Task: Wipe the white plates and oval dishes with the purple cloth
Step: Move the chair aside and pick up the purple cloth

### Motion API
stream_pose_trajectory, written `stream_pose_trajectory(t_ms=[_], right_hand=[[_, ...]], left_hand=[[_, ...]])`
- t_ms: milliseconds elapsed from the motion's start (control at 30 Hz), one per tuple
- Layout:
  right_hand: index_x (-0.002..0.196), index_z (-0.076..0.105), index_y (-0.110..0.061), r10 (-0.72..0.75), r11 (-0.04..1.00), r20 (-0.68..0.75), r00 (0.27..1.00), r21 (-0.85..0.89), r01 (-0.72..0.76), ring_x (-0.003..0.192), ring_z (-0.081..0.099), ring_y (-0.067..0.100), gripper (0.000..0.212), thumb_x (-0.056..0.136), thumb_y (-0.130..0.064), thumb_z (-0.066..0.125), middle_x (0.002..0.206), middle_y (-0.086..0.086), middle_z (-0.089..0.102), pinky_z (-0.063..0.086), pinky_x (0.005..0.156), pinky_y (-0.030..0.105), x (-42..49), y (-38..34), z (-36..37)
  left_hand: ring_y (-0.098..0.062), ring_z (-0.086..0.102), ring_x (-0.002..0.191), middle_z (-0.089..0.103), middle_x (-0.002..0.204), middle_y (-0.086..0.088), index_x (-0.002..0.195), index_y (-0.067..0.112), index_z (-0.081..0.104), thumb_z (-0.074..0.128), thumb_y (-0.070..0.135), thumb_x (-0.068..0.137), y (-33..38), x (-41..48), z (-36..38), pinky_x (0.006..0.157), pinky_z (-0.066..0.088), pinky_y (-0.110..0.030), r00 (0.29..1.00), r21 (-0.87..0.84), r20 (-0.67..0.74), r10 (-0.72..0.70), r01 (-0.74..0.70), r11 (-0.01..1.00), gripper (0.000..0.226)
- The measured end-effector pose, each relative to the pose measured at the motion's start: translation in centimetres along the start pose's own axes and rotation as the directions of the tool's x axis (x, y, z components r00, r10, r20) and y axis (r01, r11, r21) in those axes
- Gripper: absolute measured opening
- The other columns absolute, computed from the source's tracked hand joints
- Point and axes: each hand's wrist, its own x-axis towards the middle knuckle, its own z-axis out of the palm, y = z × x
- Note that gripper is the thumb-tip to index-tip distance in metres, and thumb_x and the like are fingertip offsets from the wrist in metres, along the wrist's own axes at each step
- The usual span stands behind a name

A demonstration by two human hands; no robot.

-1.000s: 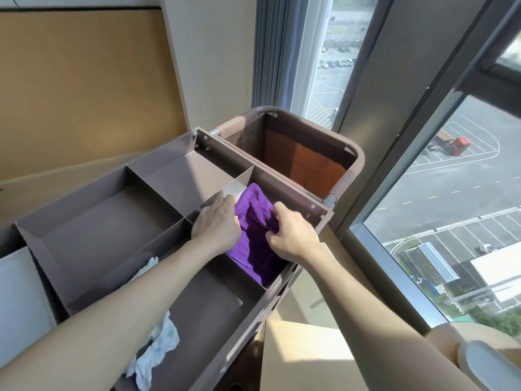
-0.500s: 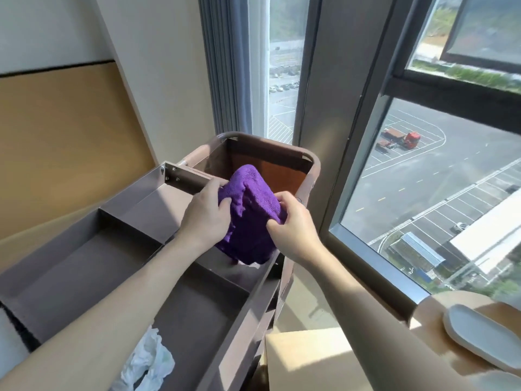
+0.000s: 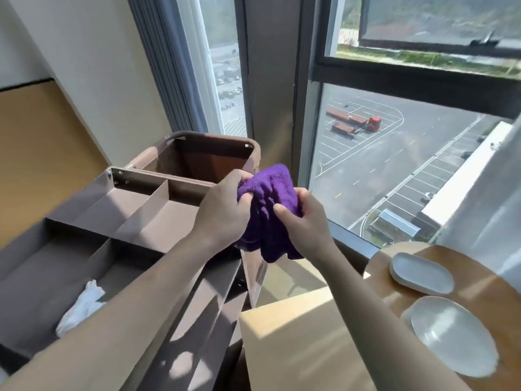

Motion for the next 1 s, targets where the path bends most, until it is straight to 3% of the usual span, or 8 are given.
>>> stream_pose_trajectory(t_ms=[133,233,333,467,600,667,867,1000], right_hand=[[0.091,0.061,-0.029,0.03,0.998,-0.023,0.999,-0.06,-0.032,0.072,0.057,0.003,0.014,0.079,-0.023,0.058,0.079,-0.017,0.063,0.045,0.07,0.022,-3.4,1.8,-4.5],[0.101,0.067,-0.024,0.065,0.989,-0.054,0.996,-0.132,-0.071,0.081,0.062,0.005,0.026,0.078,-0.02,0.055,0.088,-0.012,0.069,0.049,0.075,0.023,-5.8,3.3,-7.6],[0.087,0.067,-0.031,0.11,0.976,-0.096,0.989,-0.177,-0.126,0.076,0.062,0.002,0.025,0.077,-0.012,0.054,0.077,-0.02,0.068,0.047,0.07,0.019,-8.2,4.5,-10.4],[0.078,0.065,-0.036,0.181,0.945,-0.162,0.97,-0.244,-0.217,0.071,0.059,-0.005,0.039,0.082,0.002,0.056,0.07,-0.029,0.065,0.04,0.062,0.007,-11.2,6.2,-13.4],[0.079,0.066,-0.035,0.248,0.923,-0.23,0.941,-0.238,-0.301,0.075,0.059,-0.009,0.037,0.082,0.001,0.058,0.076,-0.034,0.063,0.039,0.062,0.004,-13.5,6.8,-14.0],[0.082,0.069,-0.033,0.283,0.914,-0.238,0.929,-0.226,-0.336,0.076,0.061,-0.005,0.033,0.081,-0.002,0.058,0.076,-0.028,0.067,0.04,0.061,0.006,-14.4,6.8,-13.3],[0.086,0.072,-0.036,0.376,0.873,-0.226,0.899,-0.237,-0.425,0.082,0.067,0.014,0.022,0.077,-0.02,0.058,0.078,-0.016,0.07,0.053,0.072,0.031,-17.5,7.0,-11.7],[0.092,0.073,-0.026,0.392,0.863,-0.268,0.88,-0.223,-0.453,0.088,0.067,0.018,0.019,0.079,-0.016,0.062,0.088,-0.003,0.071,0.056,0.079,0.038,-19.4,7.4,-11.7]], left_hand=[[-0.023,0.066,0.102,0.071,0.108,0.001,0.118,0.018,0.065,0.058,0.014,0.097,2.0,-2.9,4.4,0.093,0.053,-0.041,0.995,0.014,0.076,-0.057,0.056,0.998,0.022],[-0.017,0.064,0.1,0.069,0.109,0.001,0.12,0.017,0.064,0.058,0.018,0.101,2.8,-5.7,8.1,0.086,0.05,-0.033,0.979,-0.032,0.154,-0.132,0.138,0.99,0.02],[-0.017,0.061,0.099,0.066,0.105,0.005,0.115,0.02,0.062,0.055,0.017,0.101,3.3,-8.3,11.5,0.084,0.045,-0.03,0.948,-0.05,0.262,-0.178,0.198,0.979,0.016],[-0.018,0.063,0.099,0.067,0.101,0.01,0.107,0.028,0.061,0.052,0.021,0.099,3.7,-11.2,14.9,0.089,0.054,-0.041,0.893,-0.054,0.397,-0.213,0.255,0.966,0.014],[-0.008,0.063,0.089,0.067,0.093,0.016,0.097,0.034,0.059,0.054,0.024,0.098,2.6,-13.4,16.4,0.078,0.053,-0.031,0.862,-0.065,0.473,-0.184,0.242,0.968,0.012],[-0.003,0.062,0.089,0.067,0.094,0.016,0.099,0.033,0.06,0.054,0.023,0.098,1.6,-14.2,16.4,0.075,0.051,-0.026,0.85,-0.089,0.504,-0.156,0.231,0.969,0.012],[-0.007,0.063,0.093,0.066,0.098,0.017,0.105,0.036,0.065,0.055,0.03,0.099,-1.5,-16.3,15.8,0.081,0.056,-0.036,0.813,-0.103,0.565,-0.142,0.241,0.965,0.014],[-0.004,0.065,0.087,0.07,0.094,0.016,0.098,0.042,0.069,0.059,0.031,0.097,-1.9,-17.5,15.6,0.06,0.053,-0.019,0.799,-0.173,0.59,-0.12,0.27,0.947,0.016]])
